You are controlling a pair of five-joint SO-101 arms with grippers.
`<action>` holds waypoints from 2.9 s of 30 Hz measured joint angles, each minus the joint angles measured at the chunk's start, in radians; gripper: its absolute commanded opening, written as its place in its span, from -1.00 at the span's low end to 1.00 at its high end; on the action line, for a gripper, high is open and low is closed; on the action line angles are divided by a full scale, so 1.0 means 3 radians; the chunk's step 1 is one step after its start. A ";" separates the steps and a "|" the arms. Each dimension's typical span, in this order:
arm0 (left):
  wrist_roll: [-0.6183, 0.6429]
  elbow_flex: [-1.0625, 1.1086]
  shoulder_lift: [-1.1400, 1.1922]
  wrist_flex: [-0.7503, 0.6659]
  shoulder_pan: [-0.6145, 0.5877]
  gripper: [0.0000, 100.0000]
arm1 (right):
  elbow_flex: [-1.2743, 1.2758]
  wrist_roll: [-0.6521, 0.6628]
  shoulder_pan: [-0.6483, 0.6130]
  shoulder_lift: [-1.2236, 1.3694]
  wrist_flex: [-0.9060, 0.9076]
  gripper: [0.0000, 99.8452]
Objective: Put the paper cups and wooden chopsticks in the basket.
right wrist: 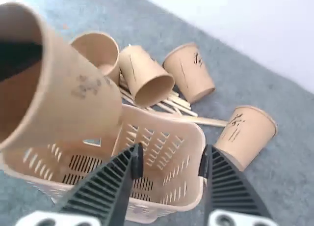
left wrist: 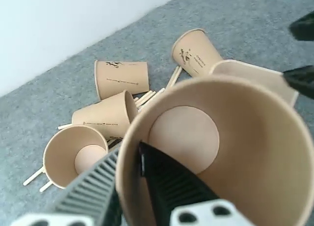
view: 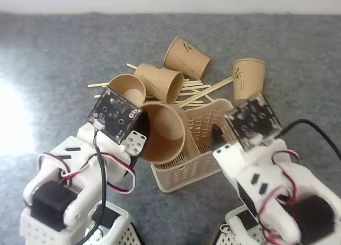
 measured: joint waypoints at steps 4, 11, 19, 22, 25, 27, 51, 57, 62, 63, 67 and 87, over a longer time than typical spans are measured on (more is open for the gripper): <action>0.0000 0.0000 0.0015 0.0020 0.0056 -0.98 | 0.0363 0.0031 0.0000 0.0031 -0.0194 -0.61; 0.0000 -0.0240 0.0046 0.0455 0.0307 -0.98 | 0.0583 0.0031 -0.0010 0.0036 -0.0419 -0.61; -0.0005 -0.0583 0.0869 0.0844 0.0368 -0.98 | 0.0690 0.0031 -0.0020 0.0046 -0.0476 -0.61; -0.0005 -0.0747 0.0915 0.0829 0.0373 -0.98 | 0.0690 0.0031 -0.0005 0.0046 -0.0476 -0.61; -0.0005 -0.0926 0.0900 0.0813 0.0368 -0.97 | 0.0690 0.0031 0.0010 0.0046 -0.0476 -0.61; -0.0005 -0.0956 0.0890 0.0803 0.0368 -0.95 | 0.0690 0.0031 -0.0005 0.0046 -0.0476 -0.61; 0.0113 -0.0588 0.0885 0.0297 -0.1514 -0.48 | 0.0721 0.0036 0.0813 0.0159 -0.0696 -0.61; -0.0102 0.0496 0.0900 -0.0384 -0.2082 -0.48 | 0.0721 0.0164 0.0931 0.0532 -0.0798 -0.61; -0.0271 0.1314 0.0905 -0.1095 -0.2327 -0.48 | 0.0716 0.0179 0.0936 0.0859 -0.0818 -0.61; -0.0286 0.1406 0.0905 -0.1187 -0.2353 -0.48 | 0.0711 0.0179 0.0936 0.0910 -0.0818 -0.62; -0.0307 0.1683 0.0905 -0.1437 -0.2378 -0.48 | 0.0706 0.0184 0.0931 0.1064 -0.0818 -0.94; -0.0118 0.2721 0.0905 -0.2383 -0.2378 -0.48 | -0.0056 0.0205 0.1805 0.0977 -0.0665 -0.99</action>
